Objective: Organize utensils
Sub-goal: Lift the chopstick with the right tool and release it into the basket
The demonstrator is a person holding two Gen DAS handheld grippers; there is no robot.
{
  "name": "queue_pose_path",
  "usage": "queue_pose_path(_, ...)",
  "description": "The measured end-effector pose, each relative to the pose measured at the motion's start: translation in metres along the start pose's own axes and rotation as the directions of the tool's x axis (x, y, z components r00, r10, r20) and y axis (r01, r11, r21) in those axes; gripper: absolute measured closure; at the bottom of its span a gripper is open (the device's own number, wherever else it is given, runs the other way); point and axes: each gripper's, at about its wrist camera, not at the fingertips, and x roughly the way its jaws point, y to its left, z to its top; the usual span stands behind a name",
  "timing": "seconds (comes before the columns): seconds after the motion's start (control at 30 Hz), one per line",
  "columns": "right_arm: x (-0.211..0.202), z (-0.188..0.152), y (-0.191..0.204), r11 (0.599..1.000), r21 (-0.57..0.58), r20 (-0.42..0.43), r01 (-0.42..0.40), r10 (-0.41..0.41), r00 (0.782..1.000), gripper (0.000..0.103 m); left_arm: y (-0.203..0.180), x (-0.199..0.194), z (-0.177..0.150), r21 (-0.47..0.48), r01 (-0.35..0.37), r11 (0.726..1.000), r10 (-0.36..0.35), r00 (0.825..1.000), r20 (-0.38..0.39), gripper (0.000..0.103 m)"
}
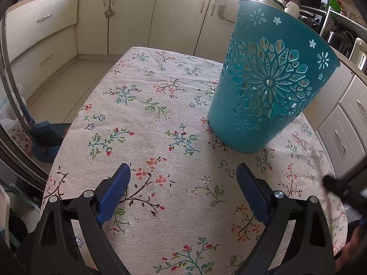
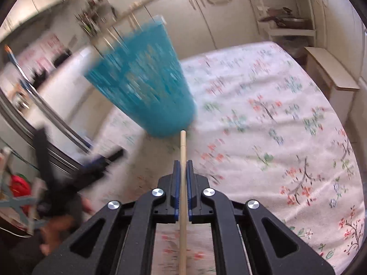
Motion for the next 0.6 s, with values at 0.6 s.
queue_pose_path(0.6,-0.040,0.189,0.103,0.986,-0.075,0.526,-0.152,0.168,0.834,0.097,-0.002,0.003,0.001,0.009,-0.003,1.000,0.003,1.000,-0.014,0.013)
